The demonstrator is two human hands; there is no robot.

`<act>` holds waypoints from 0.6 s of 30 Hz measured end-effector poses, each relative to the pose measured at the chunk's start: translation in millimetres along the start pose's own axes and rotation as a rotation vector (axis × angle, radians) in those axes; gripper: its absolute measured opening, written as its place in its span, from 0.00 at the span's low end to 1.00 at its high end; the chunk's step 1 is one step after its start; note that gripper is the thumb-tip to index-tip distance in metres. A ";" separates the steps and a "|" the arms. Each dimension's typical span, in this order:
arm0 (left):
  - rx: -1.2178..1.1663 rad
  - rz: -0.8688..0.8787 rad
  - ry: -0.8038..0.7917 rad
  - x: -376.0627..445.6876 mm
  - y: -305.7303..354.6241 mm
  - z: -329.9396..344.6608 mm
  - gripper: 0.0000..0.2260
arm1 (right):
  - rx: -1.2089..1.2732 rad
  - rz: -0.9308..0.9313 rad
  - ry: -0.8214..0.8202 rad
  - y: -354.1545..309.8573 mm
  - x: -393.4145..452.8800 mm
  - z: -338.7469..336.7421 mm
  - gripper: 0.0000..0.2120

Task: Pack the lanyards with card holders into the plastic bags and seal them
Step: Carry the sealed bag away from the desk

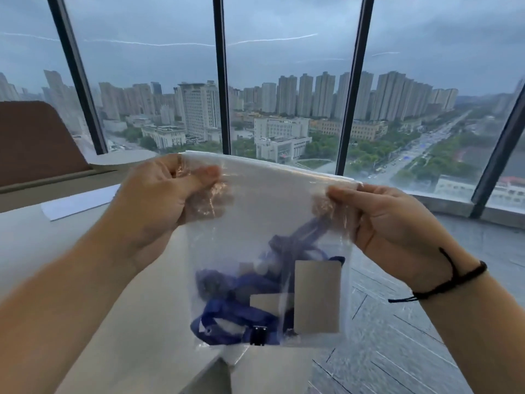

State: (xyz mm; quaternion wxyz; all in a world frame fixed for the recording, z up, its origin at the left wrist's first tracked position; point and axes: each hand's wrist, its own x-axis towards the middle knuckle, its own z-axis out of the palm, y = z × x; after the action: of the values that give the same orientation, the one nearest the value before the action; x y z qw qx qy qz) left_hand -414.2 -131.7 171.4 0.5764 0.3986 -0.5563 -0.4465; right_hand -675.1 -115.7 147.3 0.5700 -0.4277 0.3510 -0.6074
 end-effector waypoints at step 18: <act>0.160 -0.421 -0.272 185.0 162.9 229.8 0.08 | -0.164 0.157 0.457 -282.0 84.5 -98.6 0.05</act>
State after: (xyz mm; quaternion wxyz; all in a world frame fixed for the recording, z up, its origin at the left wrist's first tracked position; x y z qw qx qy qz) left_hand -635.1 -254.3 394.5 0.3574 0.4863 -0.5671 -0.5605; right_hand -875.1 -176.3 376.9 0.4847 -0.2957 0.5509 -0.6116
